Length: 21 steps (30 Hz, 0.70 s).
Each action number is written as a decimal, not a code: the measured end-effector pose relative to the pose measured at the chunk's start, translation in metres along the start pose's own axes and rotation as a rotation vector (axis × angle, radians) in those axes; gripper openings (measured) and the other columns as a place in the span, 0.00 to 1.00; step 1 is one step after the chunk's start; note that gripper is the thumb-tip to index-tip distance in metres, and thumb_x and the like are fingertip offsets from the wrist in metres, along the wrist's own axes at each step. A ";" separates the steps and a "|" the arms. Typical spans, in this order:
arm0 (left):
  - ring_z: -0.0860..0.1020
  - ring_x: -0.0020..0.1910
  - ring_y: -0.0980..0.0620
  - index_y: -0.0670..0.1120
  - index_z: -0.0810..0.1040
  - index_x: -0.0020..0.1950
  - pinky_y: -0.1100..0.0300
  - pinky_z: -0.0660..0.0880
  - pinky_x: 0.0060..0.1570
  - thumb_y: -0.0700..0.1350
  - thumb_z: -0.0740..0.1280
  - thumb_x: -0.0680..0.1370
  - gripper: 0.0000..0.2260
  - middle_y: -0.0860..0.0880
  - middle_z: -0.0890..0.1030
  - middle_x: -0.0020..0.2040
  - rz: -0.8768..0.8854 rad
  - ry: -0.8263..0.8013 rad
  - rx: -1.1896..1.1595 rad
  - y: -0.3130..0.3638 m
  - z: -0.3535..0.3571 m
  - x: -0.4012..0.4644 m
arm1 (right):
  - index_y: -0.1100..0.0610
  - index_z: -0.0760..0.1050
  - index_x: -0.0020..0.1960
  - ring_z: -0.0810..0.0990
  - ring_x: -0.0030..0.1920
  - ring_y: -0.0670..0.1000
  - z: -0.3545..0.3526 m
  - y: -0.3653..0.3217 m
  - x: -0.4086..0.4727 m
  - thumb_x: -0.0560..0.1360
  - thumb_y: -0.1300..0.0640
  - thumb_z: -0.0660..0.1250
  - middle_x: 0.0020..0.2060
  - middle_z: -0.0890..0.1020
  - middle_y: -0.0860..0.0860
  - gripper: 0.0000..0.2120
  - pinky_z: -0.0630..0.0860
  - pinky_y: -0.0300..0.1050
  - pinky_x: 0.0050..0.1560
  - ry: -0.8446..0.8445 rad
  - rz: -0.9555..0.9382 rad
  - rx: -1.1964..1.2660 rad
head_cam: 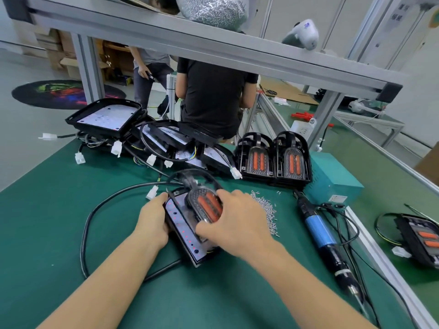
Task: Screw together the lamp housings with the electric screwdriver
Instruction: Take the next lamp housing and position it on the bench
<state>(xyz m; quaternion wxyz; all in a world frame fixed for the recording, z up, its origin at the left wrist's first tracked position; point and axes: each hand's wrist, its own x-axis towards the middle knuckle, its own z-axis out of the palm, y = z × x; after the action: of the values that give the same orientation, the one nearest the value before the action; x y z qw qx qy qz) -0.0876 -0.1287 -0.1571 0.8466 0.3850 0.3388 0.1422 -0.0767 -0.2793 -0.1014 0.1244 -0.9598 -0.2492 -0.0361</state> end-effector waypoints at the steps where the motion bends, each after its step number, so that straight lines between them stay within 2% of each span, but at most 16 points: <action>1: 0.79 0.23 0.52 0.43 0.80 0.34 0.59 0.78 0.30 0.40 0.60 0.80 0.16 0.48 0.81 0.26 0.004 -0.016 -0.011 0.000 -0.001 0.000 | 0.51 0.70 0.47 0.68 0.44 0.54 0.004 -0.003 -0.005 0.63 0.35 0.65 0.41 0.70 0.49 0.22 0.63 0.45 0.44 -0.013 0.002 -0.010; 4: 0.81 0.27 0.50 0.41 0.79 0.42 0.54 0.79 0.39 0.41 0.59 0.81 0.12 0.46 0.83 0.30 -0.012 -0.051 -0.058 -0.001 -0.006 0.004 | 0.52 0.71 0.48 0.71 0.47 0.54 0.010 -0.005 -0.013 0.64 0.33 0.62 0.43 0.71 0.50 0.24 0.64 0.45 0.46 -0.027 0.015 0.002; 6: 0.82 0.29 0.49 0.41 0.78 0.44 0.52 0.79 0.38 0.43 0.58 0.82 0.13 0.46 0.84 0.33 -0.014 -0.089 -0.062 -0.001 -0.009 0.006 | 0.52 0.71 0.50 0.72 0.49 0.55 0.013 -0.004 -0.016 0.65 0.35 0.64 0.46 0.72 0.50 0.24 0.65 0.46 0.47 -0.030 0.015 -0.003; 11: 0.83 0.32 0.47 0.41 0.80 0.44 0.54 0.81 0.33 0.41 0.61 0.79 0.09 0.44 0.84 0.38 0.004 -0.136 -0.050 0.000 -0.012 0.003 | 0.52 0.69 0.54 0.70 0.50 0.54 0.022 -0.002 -0.023 0.65 0.37 0.66 0.45 0.68 0.49 0.24 0.62 0.45 0.46 -0.038 0.012 -0.027; 16: 0.83 0.35 0.48 0.41 0.80 0.45 0.55 0.78 0.38 0.41 0.61 0.78 0.09 0.45 0.85 0.39 0.025 -0.202 -0.061 0.001 -0.014 -0.003 | 0.52 0.69 0.56 0.70 0.53 0.54 0.024 -0.002 -0.026 0.66 0.39 0.66 0.49 0.71 0.50 0.24 0.64 0.44 0.48 -0.026 0.014 -0.036; 19: 0.83 0.35 0.50 0.43 0.81 0.45 0.55 0.79 0.38 0.44 0.60 0.80 0.10 0.46 0.85 0.39 0.027 -0.228 -0.050 0.001 -0.013 -0.005 | 0.52 0.68 0.62 0.69 0.55 0.55 0.028 -0.002 -0.029 0.66 0.40 0.65 0.53 0.72 0.51 0.28 0.67 0.45 0.53 -0.018 0.009 -0.043; 21: 0.83 0.37 0.49 0.45 0.79 0.45 0.53 0.77 0.43 0.45 0.61 0.80 0.09 0.46 0.84 0.41 0.029 -0.229 -0.013 0.000 -0.011 -0.004 | 0.52 0.67 0.65 0.68 0.56 0.55 0.031 -0.001 -0.029 0.66 0.39 0.65 0.54 0.71 0.51 0.31 0.67 0.45 0.55 -0.020 0.009 -0.039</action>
<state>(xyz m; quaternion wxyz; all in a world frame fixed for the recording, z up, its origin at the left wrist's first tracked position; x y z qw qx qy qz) -0.0986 -0.1244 -0.1603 0.8800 0.3982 0.2335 0.1118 -0.1025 -0.2846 -0.1349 0.1033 -0.9635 -0.2452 -0.0305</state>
